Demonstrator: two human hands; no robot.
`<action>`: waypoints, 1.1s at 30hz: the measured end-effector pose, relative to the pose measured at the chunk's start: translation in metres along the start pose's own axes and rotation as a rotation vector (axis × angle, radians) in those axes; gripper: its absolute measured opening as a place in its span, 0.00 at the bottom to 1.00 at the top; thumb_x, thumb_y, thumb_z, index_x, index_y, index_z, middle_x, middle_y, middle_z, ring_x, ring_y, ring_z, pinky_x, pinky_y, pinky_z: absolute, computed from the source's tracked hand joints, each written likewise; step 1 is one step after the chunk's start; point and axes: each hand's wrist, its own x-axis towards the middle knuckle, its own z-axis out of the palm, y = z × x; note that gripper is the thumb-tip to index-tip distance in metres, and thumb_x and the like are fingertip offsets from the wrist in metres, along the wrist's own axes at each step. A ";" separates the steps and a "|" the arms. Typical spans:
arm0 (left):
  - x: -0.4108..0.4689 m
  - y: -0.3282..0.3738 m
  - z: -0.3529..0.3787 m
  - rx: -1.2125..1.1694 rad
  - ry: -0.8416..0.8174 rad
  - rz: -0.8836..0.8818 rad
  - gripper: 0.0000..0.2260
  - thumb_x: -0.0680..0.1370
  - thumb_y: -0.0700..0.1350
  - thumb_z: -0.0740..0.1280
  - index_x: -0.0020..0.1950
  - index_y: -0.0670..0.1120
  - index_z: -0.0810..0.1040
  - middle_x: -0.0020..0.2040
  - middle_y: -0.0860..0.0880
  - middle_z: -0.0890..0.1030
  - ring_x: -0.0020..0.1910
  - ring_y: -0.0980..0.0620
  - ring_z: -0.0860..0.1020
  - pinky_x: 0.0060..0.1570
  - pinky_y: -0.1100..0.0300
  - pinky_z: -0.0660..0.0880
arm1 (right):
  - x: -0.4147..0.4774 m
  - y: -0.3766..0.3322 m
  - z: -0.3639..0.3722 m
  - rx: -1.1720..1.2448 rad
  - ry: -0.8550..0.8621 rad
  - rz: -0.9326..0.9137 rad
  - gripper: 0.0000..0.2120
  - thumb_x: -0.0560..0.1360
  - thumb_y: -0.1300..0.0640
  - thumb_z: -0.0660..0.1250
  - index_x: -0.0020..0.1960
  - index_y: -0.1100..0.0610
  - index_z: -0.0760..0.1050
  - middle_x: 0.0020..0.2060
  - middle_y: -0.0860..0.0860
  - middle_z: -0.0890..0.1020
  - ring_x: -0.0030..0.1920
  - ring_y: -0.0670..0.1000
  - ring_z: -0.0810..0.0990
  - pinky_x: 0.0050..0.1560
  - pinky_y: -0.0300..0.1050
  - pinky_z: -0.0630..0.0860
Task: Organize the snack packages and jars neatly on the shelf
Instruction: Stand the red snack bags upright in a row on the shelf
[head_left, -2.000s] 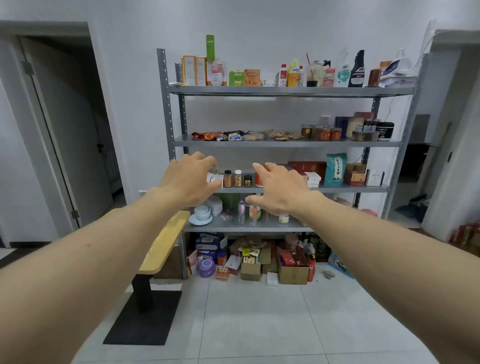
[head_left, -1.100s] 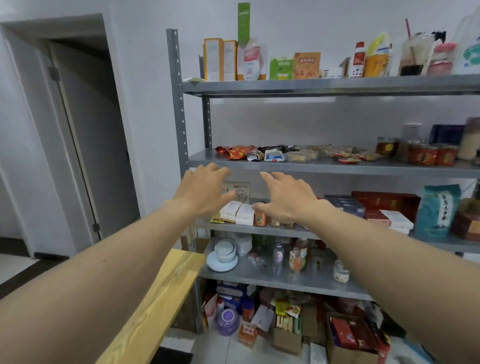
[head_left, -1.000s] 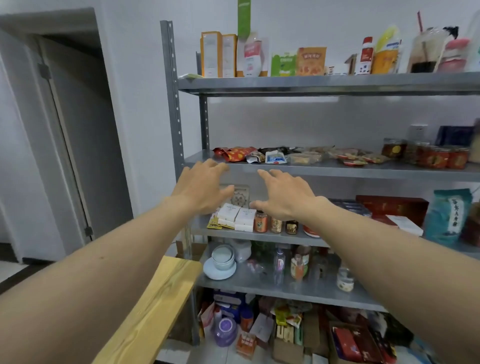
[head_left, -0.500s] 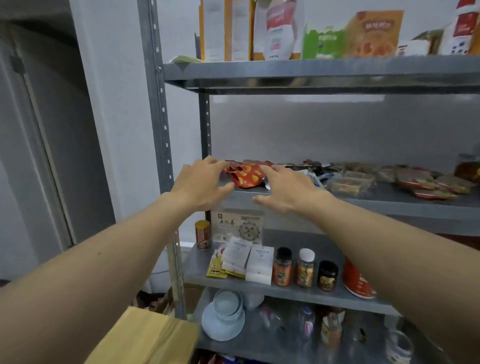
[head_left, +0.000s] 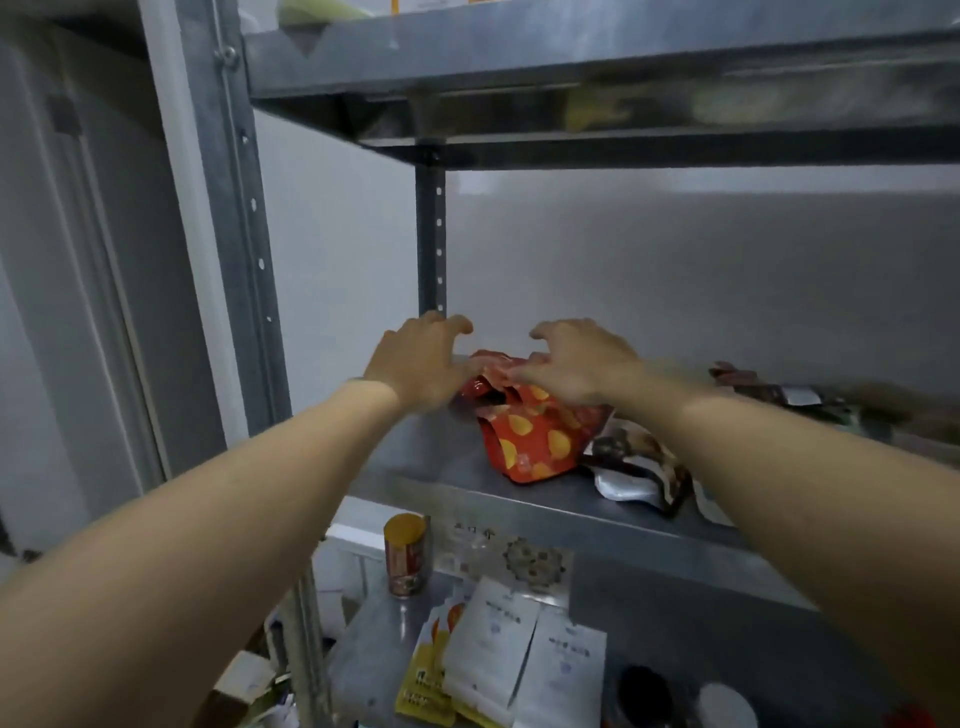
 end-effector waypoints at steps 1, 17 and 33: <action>0.013 -0.004 0.007 -0.027 -0.006 -0.011 0.25 0.77 0.60 0.62 0.70 0.49 0.69 0.66 0.43 0.73 0.62 0.42 0.73 0.60 0.47 0.72 | 0.014 0.001 0.006 0.009 -0.033 -0.004 0.37 0.72 0.30 0.60 0.75 0.50 0.63 0.72 0.53 0.69 0.69 0.57 0.69 0.62 0.52 0.69; 0.122 -0.033 0.082 -0.240 -0.397 -0.193 0.27 0.75 0.58 0.67 0.72 0.50 0.68 0.70 0.45 0.71 0.65 0.43 0.72 0.61 0.53 0.71 | 0.109 0.019 0.055 0.053 -0.387 0.090 0.31 0.68 0.32 0.67 0.62 0.53 0.77 0.57 0.52 0.80 0.54 0.55 0.78 0.59 0.51 0.76; 0.120 -0.052 0.096 -0.892 -0.376 -0.355 0.32 0.67 0.43 0.79 0.68 0.47 0.71 0.61 0.45 0.75 0.57 0.44 0.75 0.57 0.52 0.76 | 0.100 0.028 0.042 0.205 -0.237 0.227 0.28 0.71 0.40 0.71 0.64 0.57 0.74 0.57 0.52 0.80 0.57 0.54 0.78 0.59 0.49 0.76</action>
